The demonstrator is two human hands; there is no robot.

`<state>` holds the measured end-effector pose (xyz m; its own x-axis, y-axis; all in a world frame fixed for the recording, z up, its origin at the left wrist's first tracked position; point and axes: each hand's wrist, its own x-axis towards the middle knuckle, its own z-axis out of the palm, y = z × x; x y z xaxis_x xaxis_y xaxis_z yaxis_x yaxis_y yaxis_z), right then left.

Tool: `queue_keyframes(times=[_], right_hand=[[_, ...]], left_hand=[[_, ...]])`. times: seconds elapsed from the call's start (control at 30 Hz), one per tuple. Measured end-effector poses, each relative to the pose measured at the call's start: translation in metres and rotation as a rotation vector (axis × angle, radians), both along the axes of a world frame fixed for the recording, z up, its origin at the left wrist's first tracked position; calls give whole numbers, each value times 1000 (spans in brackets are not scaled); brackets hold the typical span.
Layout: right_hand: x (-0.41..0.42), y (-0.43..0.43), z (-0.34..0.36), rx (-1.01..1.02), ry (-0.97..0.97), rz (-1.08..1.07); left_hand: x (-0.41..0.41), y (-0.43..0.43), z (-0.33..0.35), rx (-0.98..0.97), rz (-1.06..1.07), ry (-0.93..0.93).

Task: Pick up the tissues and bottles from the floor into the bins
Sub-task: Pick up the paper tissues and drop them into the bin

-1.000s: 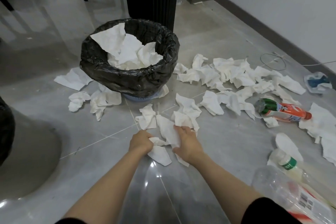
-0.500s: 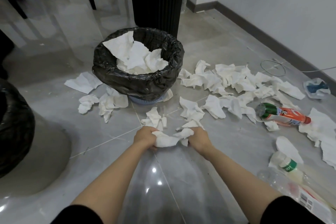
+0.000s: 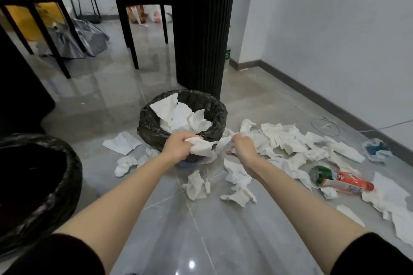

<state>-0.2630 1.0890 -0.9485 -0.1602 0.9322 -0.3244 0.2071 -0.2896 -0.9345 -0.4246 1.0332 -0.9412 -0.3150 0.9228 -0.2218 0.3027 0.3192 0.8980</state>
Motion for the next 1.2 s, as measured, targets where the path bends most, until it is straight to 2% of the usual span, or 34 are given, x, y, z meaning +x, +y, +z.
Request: queue_keyframes(times=[0.1, 0.2, 0.27, 0.47, 0.57, 0.8, 1.0, 1.2], right_hand=[[-13, 5, 22, 137, -57, 55], [-27, 13, 34, 231, -140, -44], [-40, 20, 33, 266, -186, -43], [-78, 41, 29, 420, -322, 93], [-92, 55, 22, 451, -386, 210], [-111, 91, 1, 398, -620, 528], [-121, 113, -17, 359, -1013, 920], [-127, 125, -37, 303, -1254, 1121]], left_hand=[[-16, 14, 24, 53, 97, -15], [-31, 29, 32, 66, 164, -101], [-40, 40, 29, 62, 171, -94], [-61, 65, 18, 43, 52, 195], [-73, 82, 8, -1, -21, 267], [-88, 122, -14, -158, -260, 462], [-104, 145, -60, -540, -406, 842], [-96, 151, -83, -715, -551, 913]])
